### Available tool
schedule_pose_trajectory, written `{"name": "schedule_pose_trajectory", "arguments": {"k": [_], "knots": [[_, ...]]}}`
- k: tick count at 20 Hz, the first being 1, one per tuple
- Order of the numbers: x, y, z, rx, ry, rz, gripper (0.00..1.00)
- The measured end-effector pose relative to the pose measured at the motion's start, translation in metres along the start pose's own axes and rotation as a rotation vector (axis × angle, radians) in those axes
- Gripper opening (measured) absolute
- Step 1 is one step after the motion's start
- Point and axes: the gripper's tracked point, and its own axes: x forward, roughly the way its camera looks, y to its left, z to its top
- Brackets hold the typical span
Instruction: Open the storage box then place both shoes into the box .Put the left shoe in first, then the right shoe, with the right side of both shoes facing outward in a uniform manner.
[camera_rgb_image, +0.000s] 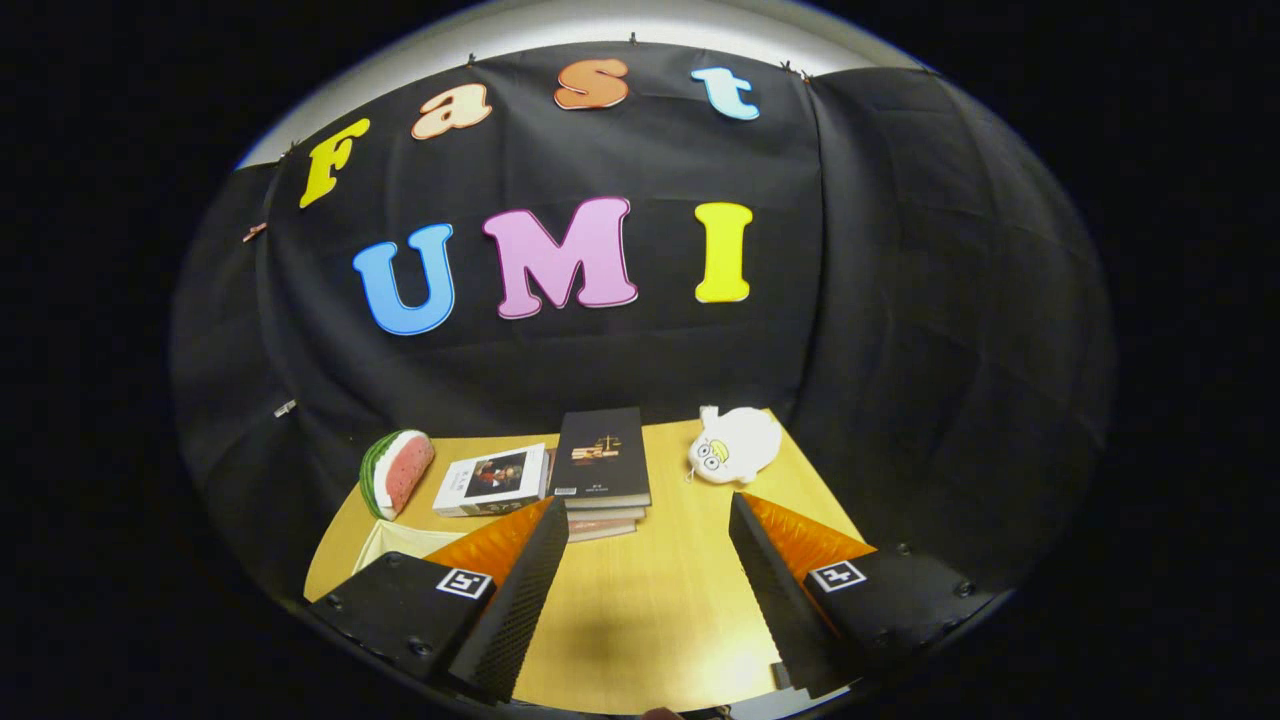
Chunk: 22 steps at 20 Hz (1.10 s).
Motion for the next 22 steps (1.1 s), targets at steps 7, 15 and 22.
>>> {"name": "schedule_pose_trajectory", "arguments": {"k": [7,15,22], "knots": [[-0.012,-0.017,0.044,-0.100,-0.191,0.003,0.98],[-0.011,-0.030,0.047,-0.148,-0.240,0.066,0.97],[-0.003,-0.050,0.044,-0.145,-0.256,0.078,0.97]]}}
